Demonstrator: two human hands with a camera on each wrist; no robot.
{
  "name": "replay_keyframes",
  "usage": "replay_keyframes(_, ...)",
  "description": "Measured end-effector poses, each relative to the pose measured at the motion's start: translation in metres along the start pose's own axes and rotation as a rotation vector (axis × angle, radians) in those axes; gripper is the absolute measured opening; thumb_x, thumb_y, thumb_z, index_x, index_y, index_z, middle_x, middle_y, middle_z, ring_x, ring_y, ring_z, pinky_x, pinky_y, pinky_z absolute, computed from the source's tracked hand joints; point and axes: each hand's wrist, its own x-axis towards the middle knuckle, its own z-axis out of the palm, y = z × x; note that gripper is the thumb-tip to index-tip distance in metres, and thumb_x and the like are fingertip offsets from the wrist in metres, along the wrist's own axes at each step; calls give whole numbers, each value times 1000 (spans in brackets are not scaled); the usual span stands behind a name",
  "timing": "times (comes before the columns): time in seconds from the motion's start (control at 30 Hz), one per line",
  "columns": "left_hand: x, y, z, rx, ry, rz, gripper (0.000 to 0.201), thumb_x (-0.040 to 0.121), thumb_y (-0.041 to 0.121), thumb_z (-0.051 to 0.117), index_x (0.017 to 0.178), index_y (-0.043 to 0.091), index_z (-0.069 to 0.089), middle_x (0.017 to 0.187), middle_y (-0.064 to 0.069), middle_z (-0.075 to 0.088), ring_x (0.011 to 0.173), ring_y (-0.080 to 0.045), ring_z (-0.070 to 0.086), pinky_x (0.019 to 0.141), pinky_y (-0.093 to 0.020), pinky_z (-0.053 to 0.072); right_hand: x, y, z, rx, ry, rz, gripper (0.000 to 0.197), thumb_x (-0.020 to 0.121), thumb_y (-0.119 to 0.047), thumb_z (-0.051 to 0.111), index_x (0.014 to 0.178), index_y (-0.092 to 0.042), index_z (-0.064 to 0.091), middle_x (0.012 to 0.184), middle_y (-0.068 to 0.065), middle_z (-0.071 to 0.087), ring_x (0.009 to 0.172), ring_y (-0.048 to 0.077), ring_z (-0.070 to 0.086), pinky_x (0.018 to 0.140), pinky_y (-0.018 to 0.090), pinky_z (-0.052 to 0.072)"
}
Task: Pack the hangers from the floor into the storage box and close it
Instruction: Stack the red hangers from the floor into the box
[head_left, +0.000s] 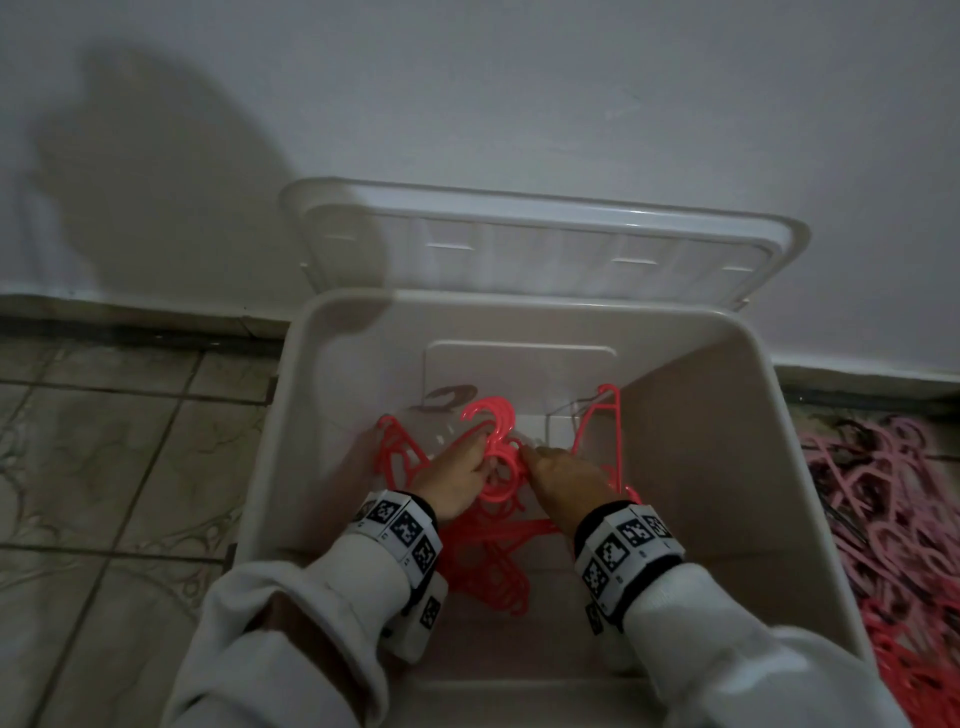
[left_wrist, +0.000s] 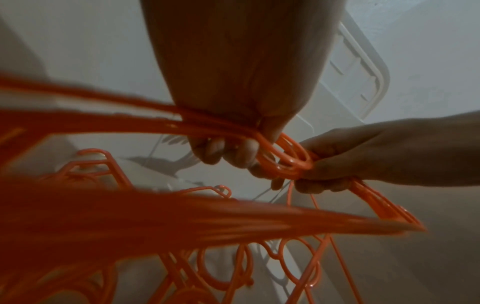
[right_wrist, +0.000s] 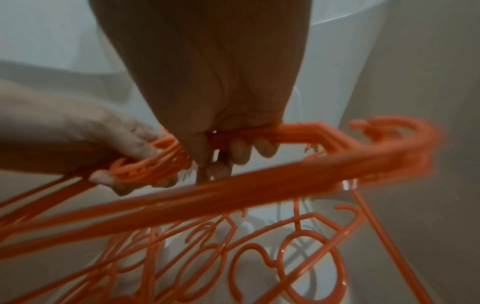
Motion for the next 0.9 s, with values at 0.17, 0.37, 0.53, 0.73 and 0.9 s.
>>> replay_keyframes(0.17,-2,3,-1,47,48,54,46,99,16,38,144,12,30,150,-3,33,137,-17,32,103,-16,22,1,-4,1,10,7,-10,45,95,-6,31,139,-6,27,134,15,47,123,27,47,101,36,34)
replay_keyframes(0.37,-4,-3,-3,259,76,-37,36,99,20,37,134,12,43,125,-15,57,112,-32,55,89,-34,41,5,7,-3,415,18,5,35,91,-9,45,125,-12,49,126,8,56,115,23,53,94,28,38)
replay_keyframes(0.53,-5,-10,-11,268,63,-120,33,99,25,34,123,8,49,115,-18,61,105,-33,58,86,-38,46,18,41,-14,246,18,136,39,88,-9,50,126,-16,48,134,6,49,123,25,47,102,32,38)
replay_keyframes(0.73,-10,-12,-12,137,61,-180,39,95,34,37,109,3,56,112,-19,61,103,-32,57,81,-32,39,29,47,-7,-495,-220,62,37,95,-24,42,131,-22,46,131,2,52,131,24,34,110,57,15)
replay_keyframes(0.9,-8,-13,-9,79,44,-206,33,95,28,41,109,4,58,111,-16,62,102,-30,56,83,-31,40,17,58,-2,-545,-215,76,29,94,-27,41,117,-25,59,121,2,58,120,23,48,111,49,13)
